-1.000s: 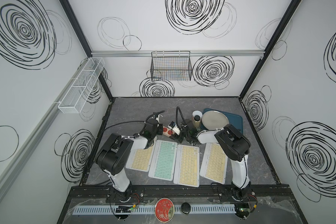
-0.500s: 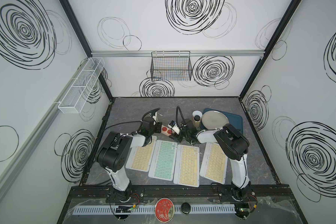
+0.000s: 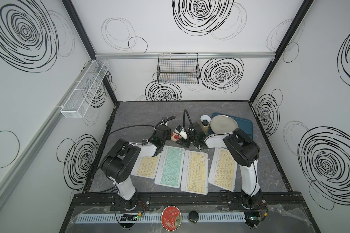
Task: Unplug the wireless keyboard
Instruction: Remove the plug from the socket.
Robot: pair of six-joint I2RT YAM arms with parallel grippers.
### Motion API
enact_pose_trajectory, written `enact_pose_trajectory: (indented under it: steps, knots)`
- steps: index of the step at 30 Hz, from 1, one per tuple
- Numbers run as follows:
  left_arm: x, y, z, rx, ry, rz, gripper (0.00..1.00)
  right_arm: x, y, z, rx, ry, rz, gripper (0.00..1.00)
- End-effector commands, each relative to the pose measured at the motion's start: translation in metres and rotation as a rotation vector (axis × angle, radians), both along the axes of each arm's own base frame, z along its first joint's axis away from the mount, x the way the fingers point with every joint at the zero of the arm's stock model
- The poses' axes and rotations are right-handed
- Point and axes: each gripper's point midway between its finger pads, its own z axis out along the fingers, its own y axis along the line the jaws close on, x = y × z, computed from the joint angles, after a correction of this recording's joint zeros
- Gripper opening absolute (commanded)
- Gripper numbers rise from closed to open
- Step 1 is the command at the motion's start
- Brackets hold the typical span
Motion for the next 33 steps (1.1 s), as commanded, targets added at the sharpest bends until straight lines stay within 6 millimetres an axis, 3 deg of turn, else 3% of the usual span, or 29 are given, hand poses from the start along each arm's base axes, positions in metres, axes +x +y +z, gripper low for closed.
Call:
enact_pose_trajectory:
  steps: [1, 6, 9, 18, 21, 24, 29, 33]
  knots:
    - [0.012, -0.028, 0.055, -0.205, -0.13, -0.103, 0.0, -0.019, -0.034, -0.073, -0.189, 0.165, -0.088, 0.0]
    - [0.029, -0.013, 0.037, -0.453, -0.024, -0.142, 0.0, -0.019, -0.031, -0.072, -0.179, 0.169, -0.081, 0.0]
    - [0.034, -0.013, 0.024, -0.446, 0.032, -0.136, 0.0, -0.02, -0.03, -0.072, -0.178, 0.173, -0.078, 0.0]
    - [0.021, -0.018, 0.044, -0.252, -0.04, -0.078, 0.0, -0.014, -0.031, -0.073, -0.192, 0.16, -0.108, 0.0]
    - [0.017, -0.007, 0.052, -0.223, -0.027, -0.032, 0.0, -0.012, -0.033, -0.071, -0.195, 0.153, -0.126, 0.22]
    - [0.016, 0.012, 0.055, -0.16, 0.01, 0.057, 0.0, -0.011, -0.032, -0.065, -0.18, 0.144, -0.136, 0.33]
    - [0.006, 0.052, 0.052, -0.154, 0.073, 0.184, 0.0, -0.008, -0.032, -0.051, -0.157, 0.121, -0.15, 0.45]
    - [-0.006, 0.089, 0.033, -0.172, 0.142, 0.288, 0.0, -0.001, -0.033, -0.043, -0.15, 0.109, -0.184, 0.52]
